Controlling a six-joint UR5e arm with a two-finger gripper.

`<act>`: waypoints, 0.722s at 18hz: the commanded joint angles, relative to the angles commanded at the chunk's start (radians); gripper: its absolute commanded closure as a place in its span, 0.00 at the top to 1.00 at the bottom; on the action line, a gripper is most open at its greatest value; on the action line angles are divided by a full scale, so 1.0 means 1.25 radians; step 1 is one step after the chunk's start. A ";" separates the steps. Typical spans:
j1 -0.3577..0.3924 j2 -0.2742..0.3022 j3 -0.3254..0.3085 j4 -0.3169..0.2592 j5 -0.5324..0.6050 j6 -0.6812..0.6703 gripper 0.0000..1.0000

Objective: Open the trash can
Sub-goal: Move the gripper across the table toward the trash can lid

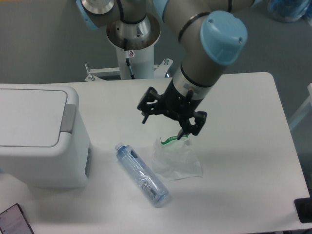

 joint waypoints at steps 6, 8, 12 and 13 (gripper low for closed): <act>-0.052 0.020 -0.024 0.004 -0.058 -0.076 1.00; -0.059 0.036 -0.036 0.005 -0.088 -0.077 1.00; -0.063 0.070 -0.073 0.028 -0.112 -0.083 1.00; -0.068 0.075 -0.088 0.054 -0.117 -0.101 1.00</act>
